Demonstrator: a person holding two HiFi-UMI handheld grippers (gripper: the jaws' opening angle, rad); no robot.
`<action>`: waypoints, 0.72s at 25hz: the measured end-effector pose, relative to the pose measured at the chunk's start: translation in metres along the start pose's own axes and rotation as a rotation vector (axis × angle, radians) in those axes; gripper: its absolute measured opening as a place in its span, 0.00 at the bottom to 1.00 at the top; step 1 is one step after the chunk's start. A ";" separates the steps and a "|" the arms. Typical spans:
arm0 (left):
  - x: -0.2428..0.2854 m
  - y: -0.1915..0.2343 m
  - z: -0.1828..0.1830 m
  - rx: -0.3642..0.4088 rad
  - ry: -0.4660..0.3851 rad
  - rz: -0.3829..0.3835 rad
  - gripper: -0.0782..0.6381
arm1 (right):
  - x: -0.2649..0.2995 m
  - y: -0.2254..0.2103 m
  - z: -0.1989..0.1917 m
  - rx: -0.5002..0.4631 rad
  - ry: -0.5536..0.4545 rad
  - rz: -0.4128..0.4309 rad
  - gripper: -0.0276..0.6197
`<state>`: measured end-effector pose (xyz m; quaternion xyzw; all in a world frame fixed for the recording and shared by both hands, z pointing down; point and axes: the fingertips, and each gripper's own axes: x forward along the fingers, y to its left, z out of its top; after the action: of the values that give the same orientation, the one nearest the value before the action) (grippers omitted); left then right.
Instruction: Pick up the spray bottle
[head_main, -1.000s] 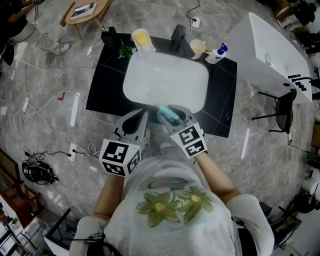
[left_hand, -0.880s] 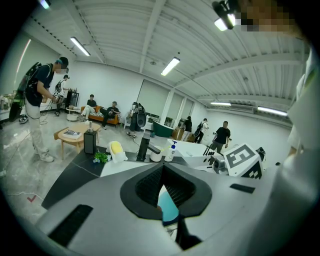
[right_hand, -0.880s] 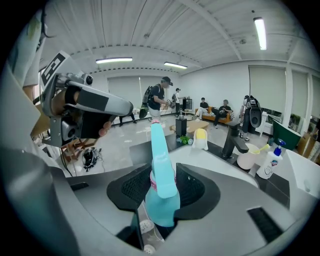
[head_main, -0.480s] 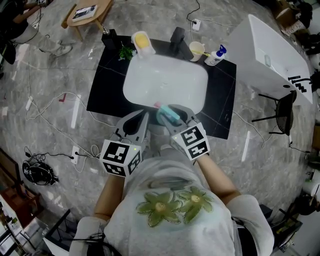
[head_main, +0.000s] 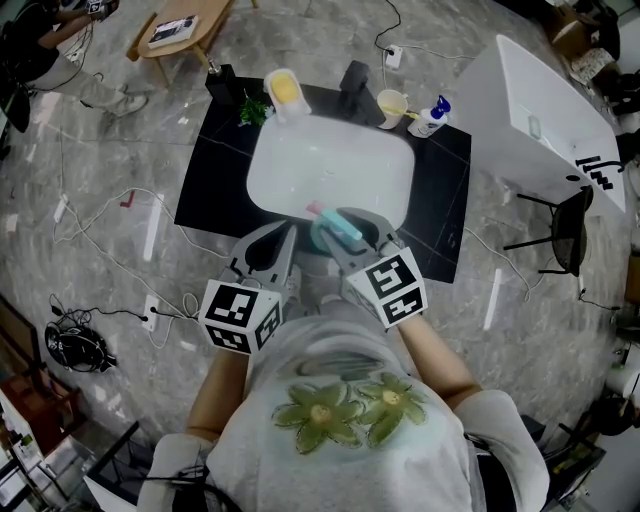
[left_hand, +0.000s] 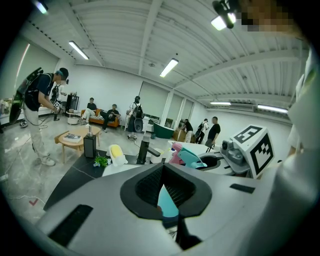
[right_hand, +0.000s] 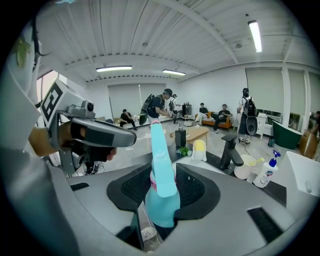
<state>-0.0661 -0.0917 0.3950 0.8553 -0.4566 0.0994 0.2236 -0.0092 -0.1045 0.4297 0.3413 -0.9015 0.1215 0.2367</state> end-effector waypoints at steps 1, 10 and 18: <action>0.000 0.000 0.000 0.000 0.000 0.001 0.12 | -0.002 0.001 0.003 -0.001 -0.003 0.003 0.28; 0.001 -0.006 0.000 0.000 -0.003 0.000 0.12 | -0.017 0.003 0.024 -0.028 -0.046 0.004 0.28; 0.001 -0.012 -0.001 0.001 -0.009 0.004 0.12 | -0.037 0.008 0.044 -0.059 -0.086 0.017 0.28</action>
<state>-0.0558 -0.0864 0.3923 0.8550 -0.4593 0.0965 0.2208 -0.0056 -0.0941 0.3724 0.3313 -0.9170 0.0818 0.2066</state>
